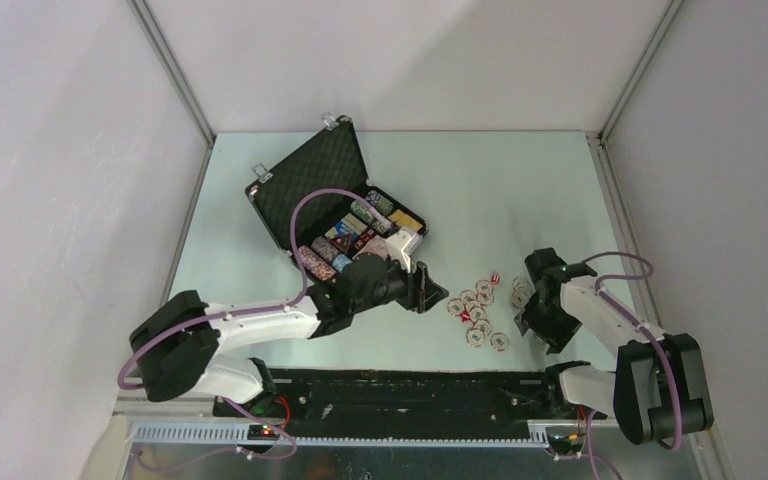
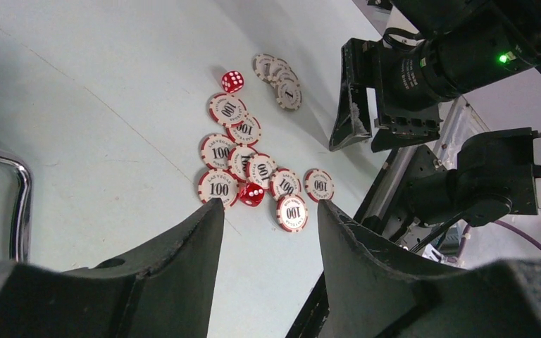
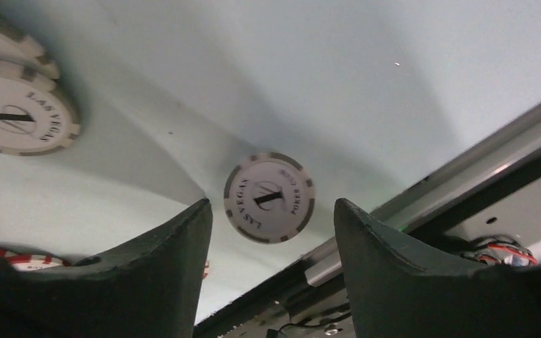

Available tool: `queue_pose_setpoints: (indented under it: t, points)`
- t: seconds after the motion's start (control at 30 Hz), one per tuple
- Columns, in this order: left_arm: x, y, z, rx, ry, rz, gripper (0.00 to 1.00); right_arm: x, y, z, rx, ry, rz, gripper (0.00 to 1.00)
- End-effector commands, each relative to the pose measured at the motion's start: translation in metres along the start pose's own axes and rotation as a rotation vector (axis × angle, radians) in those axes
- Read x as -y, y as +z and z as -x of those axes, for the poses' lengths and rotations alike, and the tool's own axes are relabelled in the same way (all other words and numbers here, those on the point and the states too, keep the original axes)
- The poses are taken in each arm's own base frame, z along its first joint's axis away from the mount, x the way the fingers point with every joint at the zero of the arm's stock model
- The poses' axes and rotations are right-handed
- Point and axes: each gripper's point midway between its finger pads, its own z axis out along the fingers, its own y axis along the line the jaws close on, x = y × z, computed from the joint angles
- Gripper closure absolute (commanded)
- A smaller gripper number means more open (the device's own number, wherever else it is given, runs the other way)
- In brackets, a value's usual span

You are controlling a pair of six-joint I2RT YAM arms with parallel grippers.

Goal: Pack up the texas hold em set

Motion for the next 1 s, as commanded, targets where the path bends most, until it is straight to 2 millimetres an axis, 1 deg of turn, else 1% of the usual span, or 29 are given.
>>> queue_pose_setpoints:
  t: [0.0, 0.03, 0.07, 0.1, 0.13, 0.23, 0.3, 0.33, 0.37, 0.4, 0.43, 0.47, 0.5, 0.53, 0.57, 0.6, 0.63, 0.7, 0.8, 0.9, 0.97]
  points:
    - [0.004, -0.008, 0.015, 0.050, 0.027, -0.033, 0.42, -0.021, 0.006, 0.011, 0.041, 0.040, 0.090, 0.39]
    - [0.003, -0.008, 0.014, 0.050, 0.028, -0.032, 0.42, -0.023, 0.008, 0.011, 0.039, 0.039, 0.093, 0.49]
    - [0.002, -0.009, 0.015, 0.053, 0.029, -0.030, 0.42, -0.023, 0.008, 0.011, 0.039, 0.040, 0.094, 0.53]
    - [0.002, -0.009, 0.015, 0.054, 0.030, -0.030, 0.42, -0.025, 0.008, 0.012, 0.042, 0.036, 0.098, 0.60]
    - [0.001, -0.010, 0.016, 0.055, 0.030, -0.030, 0.42, -0.025, 0.008, 0.013, 0.043, 0.035, 0.102, 0.65]
    - [0.001, -0.011, 0.018, 0.060, 0.030, -0.033, 0.41, -0.027, 0.007, 0.014, 0.044, 0.033, 0.113, 0.67]
    - [0.001, -0.011, 0.018, 0.061, 0.029, -0.035, 0.41, -0.028, 0.007, 0.014, 0.044, 0.027, 0.121, 0.75]
    - [0.001, -0.011, 0.018, 0.060, 0.028, -0.035, 0.41, -0.029, 0.006, 0.014, 0.044, 0.025, 0.124, 0.78]
    - [0.001, -0.010, 0.018, 0.060, 0.027, -0.037, 0.41, -0.030, 0.005, 0.015, 0.042, 0.022, 0.131, 0.76]
    - [0.002, -0.010, 0.018, 0.061, 0.026, -0.039, 0.41, -0.031, 0.004, 0.015, 0.041, 0.011, 0.140, 0.69]
    - [0.002, -0.010, 0.018, 0.062, 0.026, -0.040, 0.41, -0.033, 0.001, 0.017, 0.046, 0.009, 0.147, 0.64]
    - [0.002, -0.010, 0.019, 0.062, 0.026, -0.042, 0.41, -0.032, -0.001, 0.019, 0.054, 0.005, 0.148, 0.54]
    - [0.003, -0.010, 0.018, 0.060, 0.026, -0.043, 0.41, -0.035, -0.005, 0.023, 0.067, 0.005, 0.157, 0.47]
    - [0.003, -0.010, 0.019, 0.061, 0.026, -0.044, 0.41, -0.034, -0.008, 0.027, 0.083, 0.000, 0.160, 0.44]
    - [0.003, -0.010, 0.019, 0.061, 0.026, -0.046, 0.42, -0.035, -0.010, 0.032, 0.096, 0.006, 0.165, 0.36]
    - [0.004, -0.011, 0.020, 0.062, 0.028, -0.046, 0.41, -0.035, -0.012, 0.035, 0.106, 0.004, 0.172, 0.34]
    - [0.004, -0.011, 0.020, 0.062, 0.029, -0.048, 0.41, -0.034, -0.014, 0.039, 0.112, 0.015, 0.174, 0.32]
    - [0.004, -0.010, 0.020, 0.061, 0.031, -0.048, 0.41, -0.031, -0.013, 0.045, 0.124, 0.027, 0.168, 0.31]
    - [0.004, -0.011, 0.020, 0.062, 0.031, -0.048, 0.41, -0.027, -0.005, 0.052, 0.123, 0.037, 0.137, 0.32]
    - [0.004, -0.012, 0.020, 0.065, 0.031, -0.049, 0.41, -0.034, 0.005, 0.055, 0.105, 0.033, 0.144, 0.36]
    - [0.004, -0.012, 0.020, 0.066, 0.032, -0.048, 0.41, -0.039, 0.010, 0.053, 0.087, 0.030, 0.159, 0.39]
